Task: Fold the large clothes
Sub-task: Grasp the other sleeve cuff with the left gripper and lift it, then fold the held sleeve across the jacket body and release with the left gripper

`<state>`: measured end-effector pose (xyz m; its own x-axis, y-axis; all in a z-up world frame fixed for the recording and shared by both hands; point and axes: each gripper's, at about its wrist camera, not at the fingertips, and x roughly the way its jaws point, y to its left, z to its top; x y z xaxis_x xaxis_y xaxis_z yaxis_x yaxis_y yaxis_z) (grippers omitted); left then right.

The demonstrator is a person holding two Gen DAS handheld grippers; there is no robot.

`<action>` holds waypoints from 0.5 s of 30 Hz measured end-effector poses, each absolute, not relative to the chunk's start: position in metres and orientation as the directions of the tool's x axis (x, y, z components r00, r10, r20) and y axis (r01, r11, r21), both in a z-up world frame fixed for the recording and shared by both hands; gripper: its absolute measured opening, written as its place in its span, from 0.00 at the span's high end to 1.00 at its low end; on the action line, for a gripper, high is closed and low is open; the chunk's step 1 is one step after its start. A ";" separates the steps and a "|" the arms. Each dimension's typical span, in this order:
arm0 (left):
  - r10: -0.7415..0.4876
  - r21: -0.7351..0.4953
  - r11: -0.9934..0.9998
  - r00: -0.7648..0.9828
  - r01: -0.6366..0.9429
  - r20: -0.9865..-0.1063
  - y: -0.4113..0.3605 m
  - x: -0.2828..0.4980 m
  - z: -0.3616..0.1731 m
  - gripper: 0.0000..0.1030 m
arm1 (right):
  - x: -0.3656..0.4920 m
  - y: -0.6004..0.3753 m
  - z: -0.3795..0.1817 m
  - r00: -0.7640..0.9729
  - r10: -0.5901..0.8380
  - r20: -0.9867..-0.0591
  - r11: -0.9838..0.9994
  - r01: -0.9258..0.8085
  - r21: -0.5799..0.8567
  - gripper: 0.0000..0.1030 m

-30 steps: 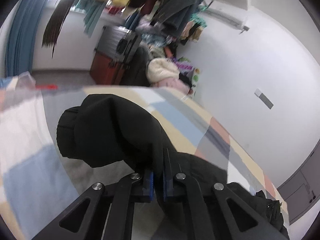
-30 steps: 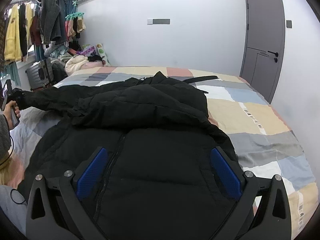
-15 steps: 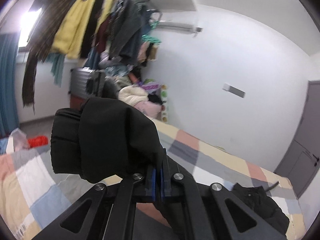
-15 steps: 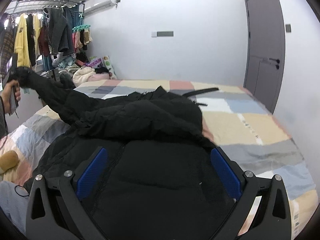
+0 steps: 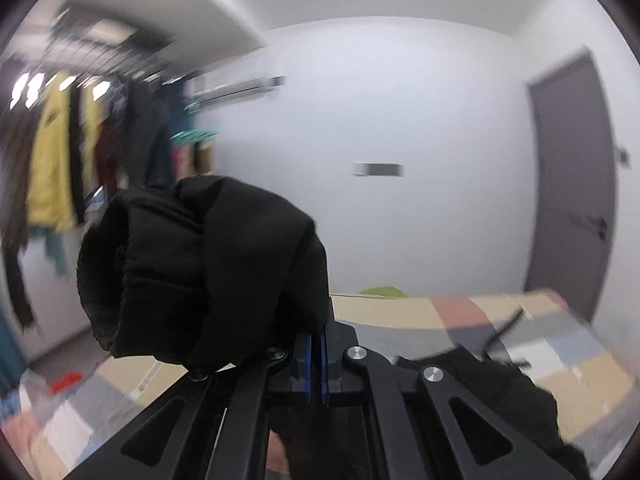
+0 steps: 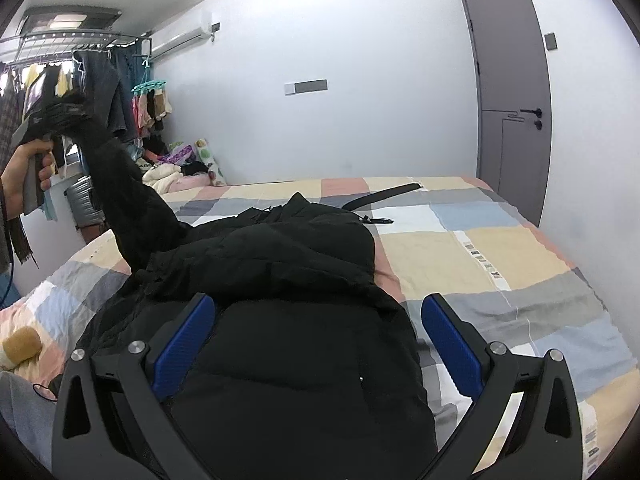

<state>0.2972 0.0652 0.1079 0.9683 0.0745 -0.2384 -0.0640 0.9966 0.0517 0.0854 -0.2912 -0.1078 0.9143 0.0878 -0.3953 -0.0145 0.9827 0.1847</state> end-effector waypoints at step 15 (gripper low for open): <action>-0.251 0.214 0.905 0.869 0.367 -0.426 -0.189 0.331 -0.019 0.98 | 0.098 -0.314 -0.134 0.900 0.096 -0.425 0.967 0.017 0.254 0.00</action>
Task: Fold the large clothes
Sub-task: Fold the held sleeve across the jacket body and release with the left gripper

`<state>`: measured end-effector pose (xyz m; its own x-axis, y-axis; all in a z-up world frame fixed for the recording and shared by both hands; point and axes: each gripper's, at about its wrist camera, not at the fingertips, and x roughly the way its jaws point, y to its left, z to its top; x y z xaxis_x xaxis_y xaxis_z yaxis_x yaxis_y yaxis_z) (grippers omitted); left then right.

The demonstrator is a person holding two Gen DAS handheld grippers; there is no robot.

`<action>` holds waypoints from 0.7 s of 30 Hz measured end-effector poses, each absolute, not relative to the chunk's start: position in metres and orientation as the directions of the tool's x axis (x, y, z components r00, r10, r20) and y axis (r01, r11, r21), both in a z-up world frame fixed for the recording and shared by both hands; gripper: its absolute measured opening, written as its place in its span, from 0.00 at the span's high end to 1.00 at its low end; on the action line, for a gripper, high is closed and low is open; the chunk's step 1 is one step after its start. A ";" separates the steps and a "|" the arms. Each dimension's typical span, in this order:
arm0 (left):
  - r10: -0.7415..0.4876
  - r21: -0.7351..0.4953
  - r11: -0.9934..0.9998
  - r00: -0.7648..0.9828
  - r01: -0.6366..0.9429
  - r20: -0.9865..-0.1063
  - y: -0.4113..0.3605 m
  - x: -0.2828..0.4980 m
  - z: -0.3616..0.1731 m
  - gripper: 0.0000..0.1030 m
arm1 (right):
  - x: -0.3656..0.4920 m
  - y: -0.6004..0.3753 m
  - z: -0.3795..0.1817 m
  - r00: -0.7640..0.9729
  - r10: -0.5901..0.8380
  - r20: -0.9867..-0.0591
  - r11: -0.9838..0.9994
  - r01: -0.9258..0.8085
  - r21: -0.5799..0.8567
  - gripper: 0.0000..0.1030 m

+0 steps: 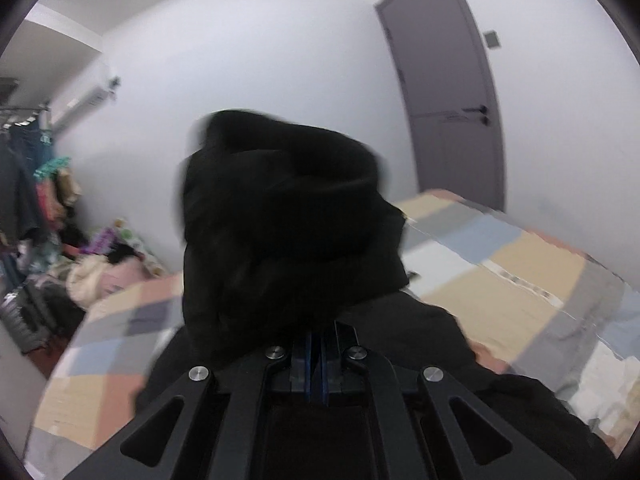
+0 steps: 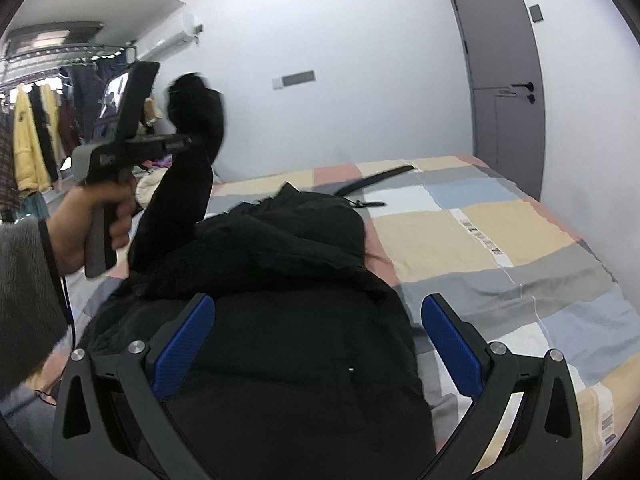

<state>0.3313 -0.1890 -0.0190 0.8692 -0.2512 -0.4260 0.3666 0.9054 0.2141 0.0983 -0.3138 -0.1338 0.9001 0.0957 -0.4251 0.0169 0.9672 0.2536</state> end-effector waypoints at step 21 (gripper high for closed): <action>-0.316 0.011 0.912 0.720 0.410 -0.618 -0.212 0.369 -0.140 0.97 | 0.122 -0.323 -0.159 0.871 0.118 -0.478 0.953 0.036 0.301 0.00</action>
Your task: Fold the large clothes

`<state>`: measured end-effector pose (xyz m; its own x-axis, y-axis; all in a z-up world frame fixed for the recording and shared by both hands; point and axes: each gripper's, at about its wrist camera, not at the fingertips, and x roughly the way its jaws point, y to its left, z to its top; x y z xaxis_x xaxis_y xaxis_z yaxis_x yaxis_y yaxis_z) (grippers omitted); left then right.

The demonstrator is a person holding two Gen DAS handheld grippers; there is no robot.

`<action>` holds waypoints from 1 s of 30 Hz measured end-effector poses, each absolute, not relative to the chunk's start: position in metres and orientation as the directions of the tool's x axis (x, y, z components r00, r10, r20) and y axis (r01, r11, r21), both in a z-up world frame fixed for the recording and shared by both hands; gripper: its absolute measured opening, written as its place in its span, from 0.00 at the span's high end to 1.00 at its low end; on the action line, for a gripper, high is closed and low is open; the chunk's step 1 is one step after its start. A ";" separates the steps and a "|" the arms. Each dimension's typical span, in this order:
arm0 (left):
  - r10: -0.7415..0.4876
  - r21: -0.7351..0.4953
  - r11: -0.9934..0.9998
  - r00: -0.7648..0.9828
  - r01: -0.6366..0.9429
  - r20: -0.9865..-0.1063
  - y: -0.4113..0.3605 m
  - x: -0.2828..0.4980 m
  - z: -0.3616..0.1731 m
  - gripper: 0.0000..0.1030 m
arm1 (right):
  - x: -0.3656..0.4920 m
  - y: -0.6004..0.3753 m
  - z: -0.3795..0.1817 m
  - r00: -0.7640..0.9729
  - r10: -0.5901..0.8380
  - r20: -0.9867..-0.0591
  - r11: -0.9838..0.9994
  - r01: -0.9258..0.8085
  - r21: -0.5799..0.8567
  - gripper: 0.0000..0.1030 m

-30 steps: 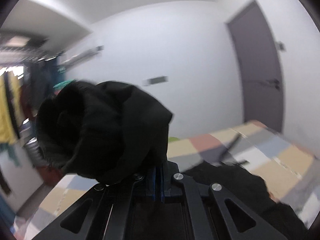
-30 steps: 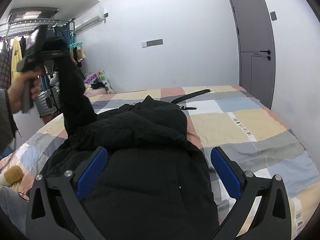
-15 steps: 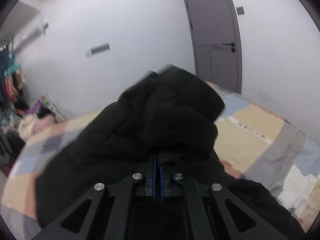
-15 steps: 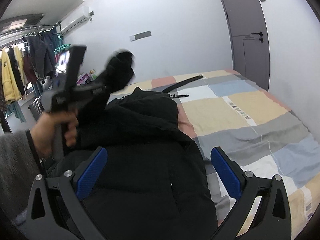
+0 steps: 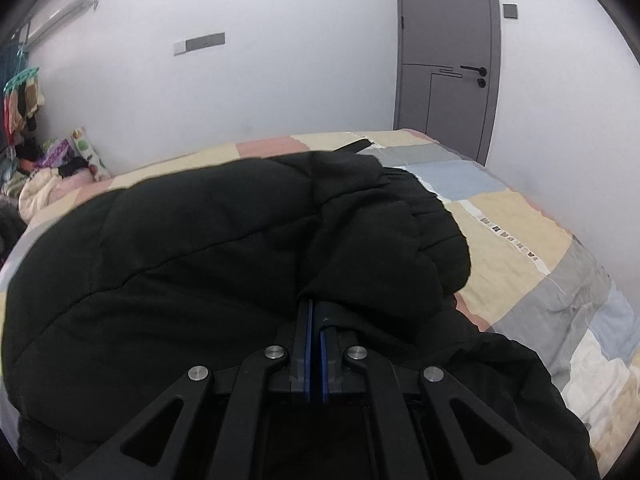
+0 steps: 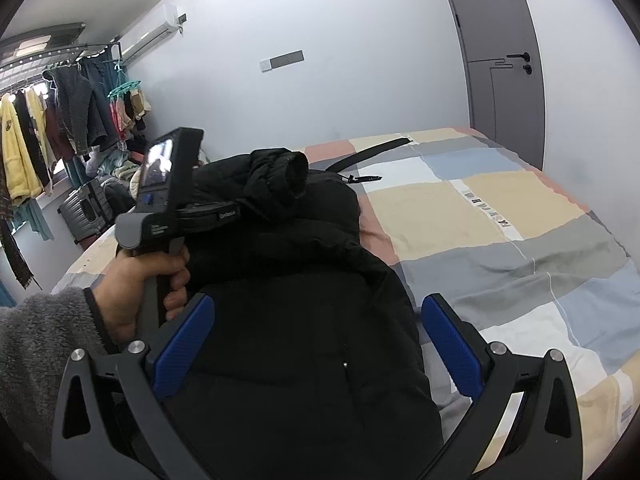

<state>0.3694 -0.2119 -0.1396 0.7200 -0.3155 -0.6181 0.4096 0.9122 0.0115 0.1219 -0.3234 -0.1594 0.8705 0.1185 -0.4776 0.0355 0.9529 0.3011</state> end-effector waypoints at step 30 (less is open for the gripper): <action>-0.017 0.068 0.996 0.849 0.062 -0.528 0.037 0.265 -0.081 0.18 | 0.148 -0.296 -0.113 0.880 0.189 -0.437 0.948 -0.047 0.316 0.00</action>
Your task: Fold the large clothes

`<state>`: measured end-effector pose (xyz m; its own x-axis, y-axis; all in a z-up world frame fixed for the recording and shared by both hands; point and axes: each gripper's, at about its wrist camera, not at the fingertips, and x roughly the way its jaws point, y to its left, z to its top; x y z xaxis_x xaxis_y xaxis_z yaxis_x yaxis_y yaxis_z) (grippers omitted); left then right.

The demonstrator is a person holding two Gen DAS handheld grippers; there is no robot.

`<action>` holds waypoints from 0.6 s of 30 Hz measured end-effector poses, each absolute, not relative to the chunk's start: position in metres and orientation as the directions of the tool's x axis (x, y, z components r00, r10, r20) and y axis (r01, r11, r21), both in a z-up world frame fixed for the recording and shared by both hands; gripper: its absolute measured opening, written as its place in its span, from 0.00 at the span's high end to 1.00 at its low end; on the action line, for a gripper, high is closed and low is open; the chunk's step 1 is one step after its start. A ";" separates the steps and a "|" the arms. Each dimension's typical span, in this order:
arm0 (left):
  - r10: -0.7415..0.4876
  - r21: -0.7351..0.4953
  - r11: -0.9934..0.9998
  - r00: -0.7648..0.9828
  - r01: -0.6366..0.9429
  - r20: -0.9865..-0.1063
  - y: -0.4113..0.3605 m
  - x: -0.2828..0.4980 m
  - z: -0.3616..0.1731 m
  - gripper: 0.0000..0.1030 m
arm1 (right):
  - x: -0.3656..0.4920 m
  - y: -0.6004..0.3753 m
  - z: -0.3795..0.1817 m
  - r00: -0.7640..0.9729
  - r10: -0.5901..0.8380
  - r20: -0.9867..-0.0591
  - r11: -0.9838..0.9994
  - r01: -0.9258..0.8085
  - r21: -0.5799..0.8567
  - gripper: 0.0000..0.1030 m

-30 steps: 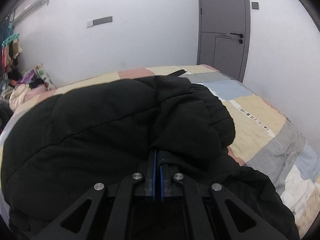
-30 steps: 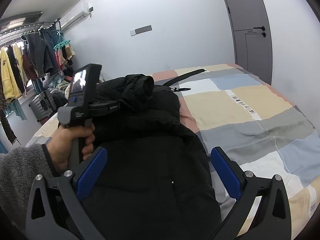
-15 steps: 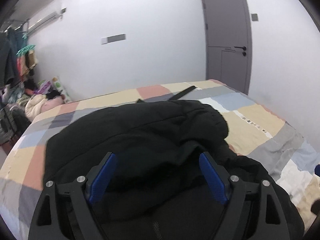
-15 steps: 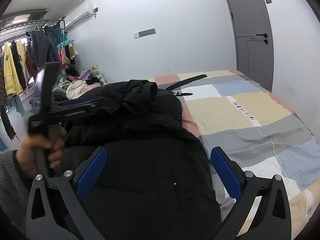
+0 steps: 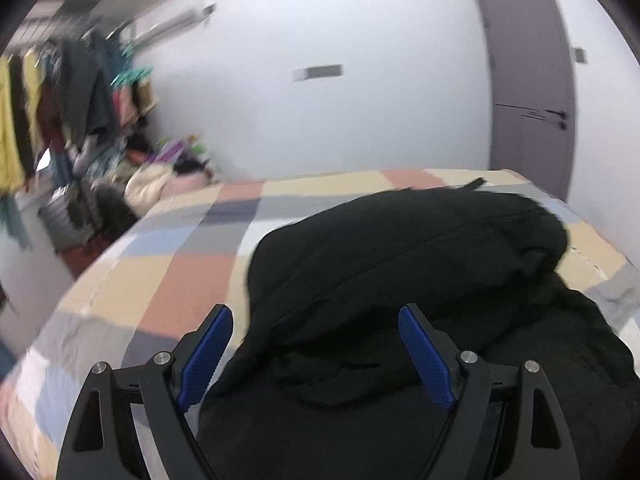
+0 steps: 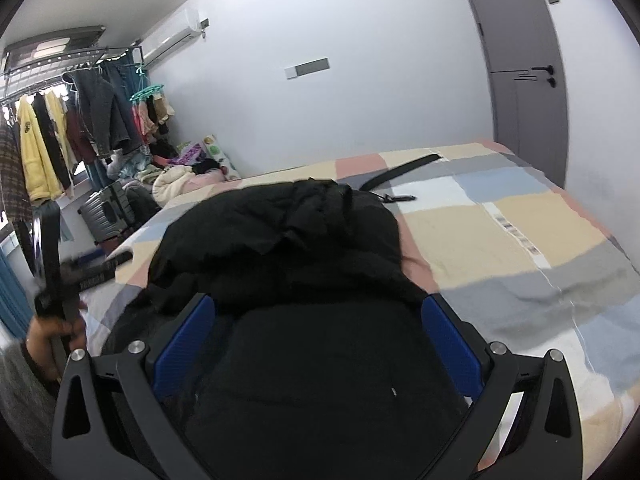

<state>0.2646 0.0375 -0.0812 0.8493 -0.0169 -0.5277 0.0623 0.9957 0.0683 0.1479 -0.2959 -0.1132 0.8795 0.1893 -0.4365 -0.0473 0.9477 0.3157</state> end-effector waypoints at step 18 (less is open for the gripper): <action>-0.036 -0.132 0.989 0.744 -0.071 -0.667 0.105 0.337 -0.144 0.18 | 0.327 -0.330 -0.167 0.827 0.386 -0.409 0.783 -0.059 0.620 0.00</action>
